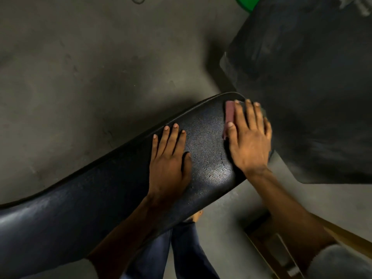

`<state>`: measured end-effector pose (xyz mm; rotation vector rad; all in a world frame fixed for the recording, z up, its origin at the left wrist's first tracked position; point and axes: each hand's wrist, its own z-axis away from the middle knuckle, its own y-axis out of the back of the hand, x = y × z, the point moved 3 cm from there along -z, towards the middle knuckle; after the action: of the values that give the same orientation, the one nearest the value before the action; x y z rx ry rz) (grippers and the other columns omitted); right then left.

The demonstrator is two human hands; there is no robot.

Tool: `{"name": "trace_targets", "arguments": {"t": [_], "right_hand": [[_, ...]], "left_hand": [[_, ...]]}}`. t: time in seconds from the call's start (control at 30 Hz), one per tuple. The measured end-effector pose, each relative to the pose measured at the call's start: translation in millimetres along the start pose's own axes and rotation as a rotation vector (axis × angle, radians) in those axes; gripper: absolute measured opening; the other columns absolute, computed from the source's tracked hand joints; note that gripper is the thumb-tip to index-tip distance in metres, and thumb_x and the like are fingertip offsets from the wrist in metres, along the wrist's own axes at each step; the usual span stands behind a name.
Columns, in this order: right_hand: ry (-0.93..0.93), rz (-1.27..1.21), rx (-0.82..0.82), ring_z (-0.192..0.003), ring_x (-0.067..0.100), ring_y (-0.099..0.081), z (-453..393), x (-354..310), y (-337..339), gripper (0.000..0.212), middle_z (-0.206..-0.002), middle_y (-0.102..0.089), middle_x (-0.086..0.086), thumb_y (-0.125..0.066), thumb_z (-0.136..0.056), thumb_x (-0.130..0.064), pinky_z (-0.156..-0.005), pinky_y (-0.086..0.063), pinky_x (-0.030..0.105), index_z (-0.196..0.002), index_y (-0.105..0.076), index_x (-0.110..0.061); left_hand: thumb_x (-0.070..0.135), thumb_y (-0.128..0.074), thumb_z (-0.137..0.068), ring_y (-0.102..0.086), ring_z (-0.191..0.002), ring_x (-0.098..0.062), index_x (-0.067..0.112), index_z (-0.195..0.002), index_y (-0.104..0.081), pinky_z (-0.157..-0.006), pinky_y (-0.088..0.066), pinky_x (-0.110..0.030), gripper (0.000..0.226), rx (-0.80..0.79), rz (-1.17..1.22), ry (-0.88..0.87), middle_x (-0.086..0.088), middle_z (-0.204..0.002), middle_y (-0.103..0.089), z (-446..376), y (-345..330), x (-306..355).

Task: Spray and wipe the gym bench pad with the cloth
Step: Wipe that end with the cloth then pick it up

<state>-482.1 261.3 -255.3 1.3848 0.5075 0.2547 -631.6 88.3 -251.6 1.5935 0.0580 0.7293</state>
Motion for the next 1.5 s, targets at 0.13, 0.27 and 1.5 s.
{"name": "trace_targets", "arguments": {"t": [0.13, 0.27, 1.5], "right_hand": [[-0.045, 0.031, -0.015, -0.168, 0.027, -0.014, 50, -4, 0, 0.064, -0.18, -0.021, 0.004, -0.032, -0.111, -0.046, -0.132, -0.02, 0.059, -0.171, -0.026, -0.026], [0.214, 0.032, -0.081, -0.169, 0.026, -0.008, 44, -44, -7, 0.061, -0.18, -0.02, 0.003, -0.031, -0.114, -0.044, -0.134, -0.013, 0.06, -0.172, -0.023, -0.027], [0.346, 0.009, -0.028, -0.167, 0.029, -0.02, 156, -50, -28, 0.061, -0.178, -0.027, 0.006, -0.039, -0.111, -0.044, -0.132, -0.02, 0.061, -0.17, -0.03, -0.029]], "left_hand": [[0.027, -0.052, -0.103, -0.024, -0.162, -0.029, 0.009, -0.157, -0.048, -0.132, -0.016, -0.057, 0.057, 0.007, 0.038, -0.022, -0.011, -0.172, -0.034, -1, -4, 11], [0.03, -0.047, -0.105, -0.02, -0.163, -0.026, 0.011, -0.159, -0.045, -0.133, -0.013, -0.054, 0.058, -0.025, 0.025, -0.007, -0.009, -0.173, -0.031, 1, -7, 11], [0.033, -0.048, -0.106, -0.013, -0.165, -0.03, 0.01, -0.165, -0.032, -0.133, -0.009, -0.058, 0.066, 0.1, -0.069, 0.057, -0.014, -0.176, -0.02, 42, 21, -29]]}}
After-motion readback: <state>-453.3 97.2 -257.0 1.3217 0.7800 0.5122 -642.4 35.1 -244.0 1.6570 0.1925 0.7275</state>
